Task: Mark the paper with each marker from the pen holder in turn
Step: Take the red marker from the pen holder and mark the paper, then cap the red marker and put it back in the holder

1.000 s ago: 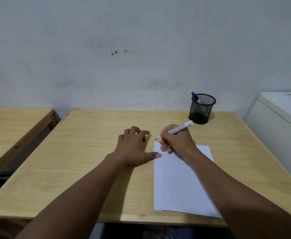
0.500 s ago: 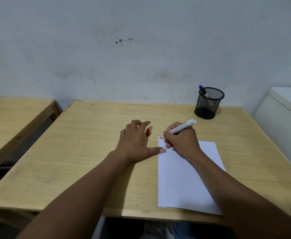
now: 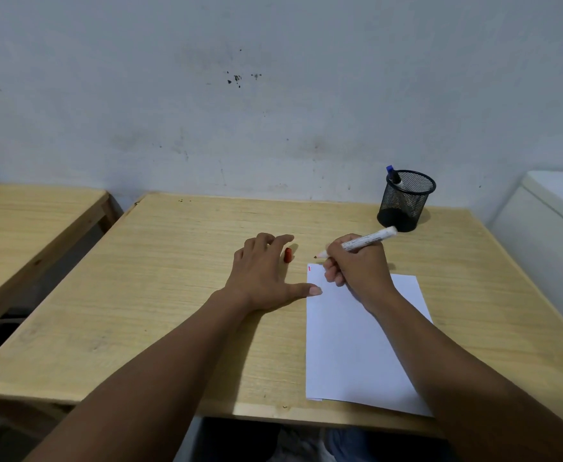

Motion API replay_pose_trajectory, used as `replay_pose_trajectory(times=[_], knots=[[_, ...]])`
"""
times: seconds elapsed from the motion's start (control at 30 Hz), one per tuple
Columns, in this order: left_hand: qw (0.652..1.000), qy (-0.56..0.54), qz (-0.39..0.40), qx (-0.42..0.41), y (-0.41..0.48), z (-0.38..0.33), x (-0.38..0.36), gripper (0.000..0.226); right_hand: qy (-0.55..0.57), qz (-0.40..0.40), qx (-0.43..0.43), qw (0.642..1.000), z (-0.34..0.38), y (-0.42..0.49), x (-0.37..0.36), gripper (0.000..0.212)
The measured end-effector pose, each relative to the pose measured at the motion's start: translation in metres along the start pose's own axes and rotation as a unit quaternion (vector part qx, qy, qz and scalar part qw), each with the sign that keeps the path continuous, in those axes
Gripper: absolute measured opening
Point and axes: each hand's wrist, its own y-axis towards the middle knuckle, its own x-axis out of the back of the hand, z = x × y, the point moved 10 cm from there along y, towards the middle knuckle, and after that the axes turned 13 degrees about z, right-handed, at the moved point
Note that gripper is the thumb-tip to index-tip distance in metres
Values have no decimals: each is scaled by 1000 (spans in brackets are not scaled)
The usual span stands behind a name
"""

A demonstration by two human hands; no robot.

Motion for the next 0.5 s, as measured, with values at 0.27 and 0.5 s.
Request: replay_pose_trajectory(times=[0.27, 0.5], knots=[[998, -44, -27, -29, 5, 4, 22, 31, 207, -17, -88, 974, -10, 7, 10, 10], [956, -284, -75, -7, 17, 8, 55, 10, 288, 17, -86, 954, 26, 10, 6, 6]])
